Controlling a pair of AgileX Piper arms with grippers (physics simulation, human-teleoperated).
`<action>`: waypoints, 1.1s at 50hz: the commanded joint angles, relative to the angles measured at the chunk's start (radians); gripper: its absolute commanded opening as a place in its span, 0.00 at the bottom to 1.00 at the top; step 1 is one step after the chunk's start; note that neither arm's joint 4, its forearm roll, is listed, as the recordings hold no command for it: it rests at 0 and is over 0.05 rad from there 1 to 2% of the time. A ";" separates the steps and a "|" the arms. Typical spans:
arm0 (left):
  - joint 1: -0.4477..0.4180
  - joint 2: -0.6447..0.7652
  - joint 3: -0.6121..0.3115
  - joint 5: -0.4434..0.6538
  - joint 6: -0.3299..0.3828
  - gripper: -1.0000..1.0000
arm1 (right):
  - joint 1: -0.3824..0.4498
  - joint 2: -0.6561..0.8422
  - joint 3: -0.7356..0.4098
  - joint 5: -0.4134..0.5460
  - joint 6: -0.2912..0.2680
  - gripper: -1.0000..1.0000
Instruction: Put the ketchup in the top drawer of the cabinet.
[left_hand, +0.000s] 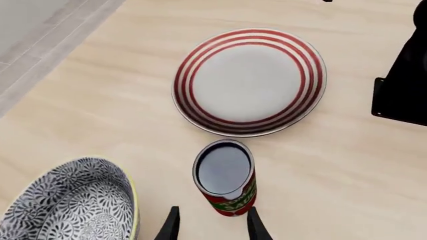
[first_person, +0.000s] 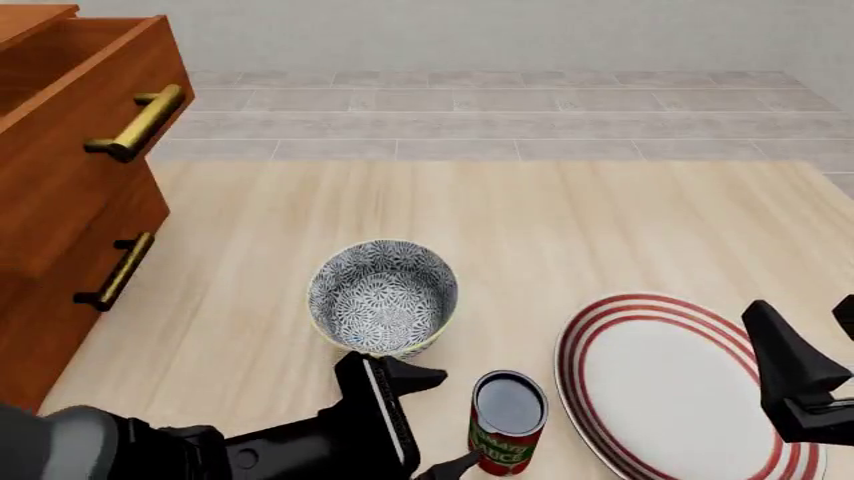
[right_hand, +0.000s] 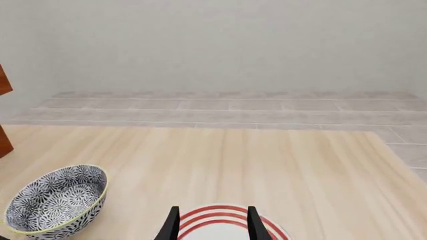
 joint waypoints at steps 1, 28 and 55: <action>-0.004 0.062 -0.030 -0.018 -0.010 1.00 | 0.003 0.012 0.000 -0.011 0.005 1.00; -0.013 0.099 -0.100 0.027 -0.027 1.00 | 0.005 0.003 0.000 0.001 0.006 1.00; -0.037 0.130 -0.163 0.060 -0.055 1.00 | 0.014 0.033 0.000 -0.014 0.001 1.00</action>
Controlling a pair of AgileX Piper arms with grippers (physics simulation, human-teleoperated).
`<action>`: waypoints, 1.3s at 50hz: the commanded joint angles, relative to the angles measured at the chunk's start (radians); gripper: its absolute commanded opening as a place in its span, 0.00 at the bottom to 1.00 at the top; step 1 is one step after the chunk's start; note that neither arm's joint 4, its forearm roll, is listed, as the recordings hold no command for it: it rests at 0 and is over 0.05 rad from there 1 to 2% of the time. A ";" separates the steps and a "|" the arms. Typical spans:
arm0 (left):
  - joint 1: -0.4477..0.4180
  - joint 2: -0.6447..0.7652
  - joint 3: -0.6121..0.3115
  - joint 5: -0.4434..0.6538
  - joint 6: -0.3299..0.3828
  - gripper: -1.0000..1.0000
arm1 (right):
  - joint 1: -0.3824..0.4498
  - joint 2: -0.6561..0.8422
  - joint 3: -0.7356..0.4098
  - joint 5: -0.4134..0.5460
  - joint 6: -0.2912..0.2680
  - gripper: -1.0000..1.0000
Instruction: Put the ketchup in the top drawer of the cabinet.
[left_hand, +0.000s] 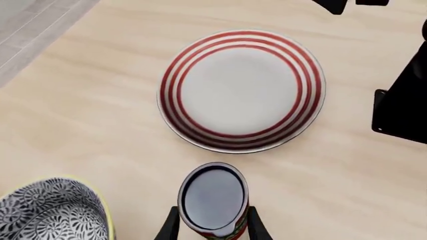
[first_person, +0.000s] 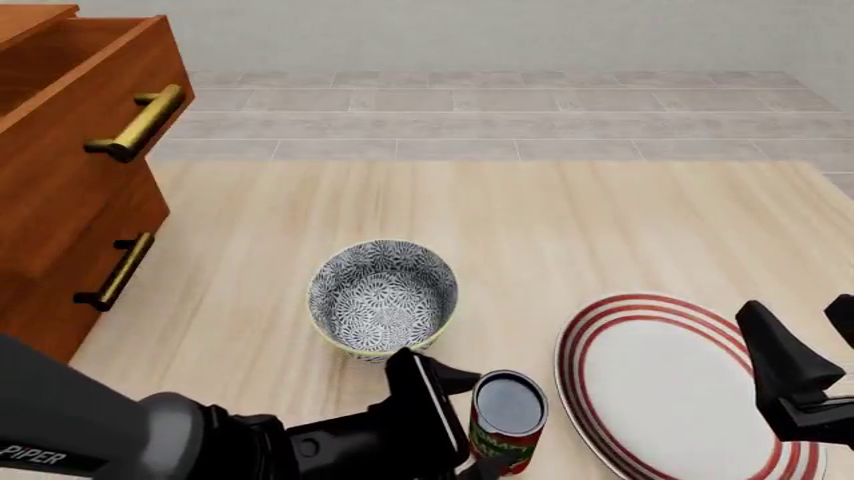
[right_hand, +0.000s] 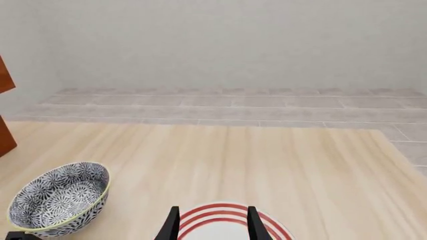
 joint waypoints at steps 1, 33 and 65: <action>-0.009 -0.002 -0.028 0.027 -0.002 1.00 | 0.003 0.011 0.000 -0.006 -0.002 1.00; -0.015 -0.066 -0.029 0.061 -0.019 0.00 | 0.010 0.035 0.000 -0.022 -0.005 1.00; 0.128 -0.481 0.079 0.214 -0.071 0.00 | 0.016 0.065 0.000 -0.045 0.000 1.00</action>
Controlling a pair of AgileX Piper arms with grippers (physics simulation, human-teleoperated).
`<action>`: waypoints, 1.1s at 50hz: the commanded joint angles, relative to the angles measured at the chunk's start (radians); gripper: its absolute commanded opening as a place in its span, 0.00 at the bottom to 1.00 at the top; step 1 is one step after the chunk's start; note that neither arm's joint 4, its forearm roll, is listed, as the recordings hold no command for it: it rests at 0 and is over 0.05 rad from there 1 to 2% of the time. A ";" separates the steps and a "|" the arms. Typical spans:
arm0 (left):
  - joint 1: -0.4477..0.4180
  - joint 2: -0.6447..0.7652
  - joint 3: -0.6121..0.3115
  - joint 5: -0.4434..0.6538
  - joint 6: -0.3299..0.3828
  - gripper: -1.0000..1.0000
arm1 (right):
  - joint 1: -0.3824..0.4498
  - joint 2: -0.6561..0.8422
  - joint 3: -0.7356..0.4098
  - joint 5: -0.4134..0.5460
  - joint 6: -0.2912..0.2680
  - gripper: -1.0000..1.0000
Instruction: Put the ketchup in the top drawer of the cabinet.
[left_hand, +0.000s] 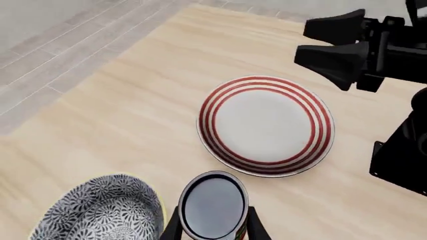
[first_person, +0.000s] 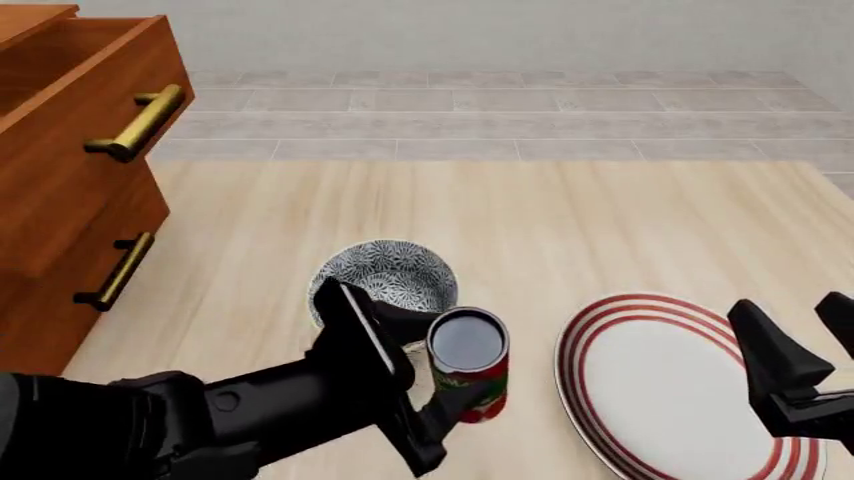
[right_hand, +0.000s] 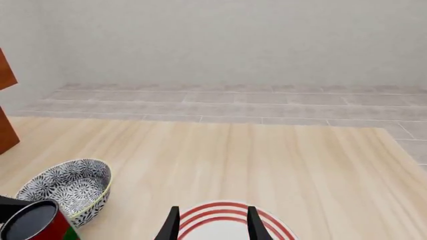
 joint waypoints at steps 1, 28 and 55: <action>0.053 -0.184 0.045 0.060 0.016 0.00 | 0.003 0.013 0.000 -0.010 0.001 1.00; 0.210 -0.578 0.052 0.356 -0.006 0.00 | 0.033 0.058 0.000 -0.034 0.003 1.00; 0.297 -0.783 -0.074 0.599 -0.003 0.00 | 0.035 0.057 0.000 -0.031 0.004 1.00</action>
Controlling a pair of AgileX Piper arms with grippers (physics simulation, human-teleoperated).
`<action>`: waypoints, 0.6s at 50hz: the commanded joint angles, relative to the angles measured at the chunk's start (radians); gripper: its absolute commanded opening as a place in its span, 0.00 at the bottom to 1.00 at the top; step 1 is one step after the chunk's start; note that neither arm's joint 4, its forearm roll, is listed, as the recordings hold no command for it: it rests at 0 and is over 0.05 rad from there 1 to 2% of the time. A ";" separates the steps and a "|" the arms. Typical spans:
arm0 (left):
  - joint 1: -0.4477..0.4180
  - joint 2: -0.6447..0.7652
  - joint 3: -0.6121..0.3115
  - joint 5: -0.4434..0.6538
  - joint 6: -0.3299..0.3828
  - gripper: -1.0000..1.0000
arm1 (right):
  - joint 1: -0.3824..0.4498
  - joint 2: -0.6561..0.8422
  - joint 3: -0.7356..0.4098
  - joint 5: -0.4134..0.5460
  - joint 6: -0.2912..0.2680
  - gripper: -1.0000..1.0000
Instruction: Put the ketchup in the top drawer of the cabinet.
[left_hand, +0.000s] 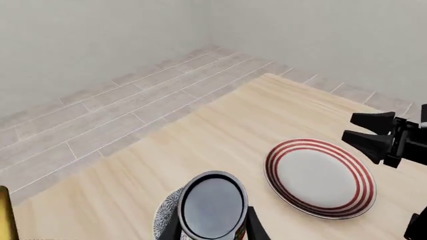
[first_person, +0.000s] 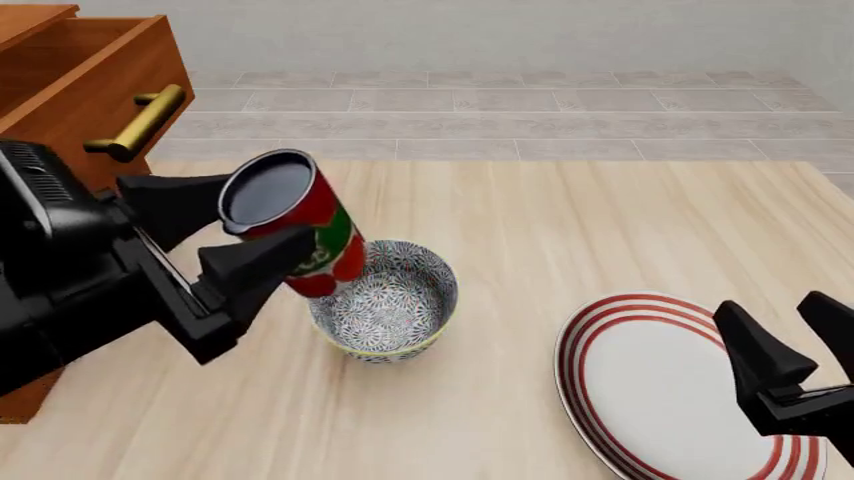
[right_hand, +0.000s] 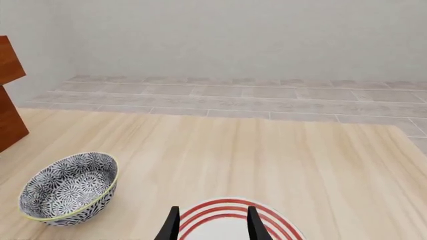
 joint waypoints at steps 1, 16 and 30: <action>0.033 -0.077 -0.059 0.104 0.014 0.00 | 0.000 -0.002 0.000 0.001 0.003 1.00; 0.092 -0.233 -0.090 0.256 0.009 0.00 | -0.001 0.002 0.000 -0.001 0.009 1.00; 0.139 -0.385 -0.159 0.442 0.058 0.00 | -0.002 0.007 0.000 -0.006 0.010 1.00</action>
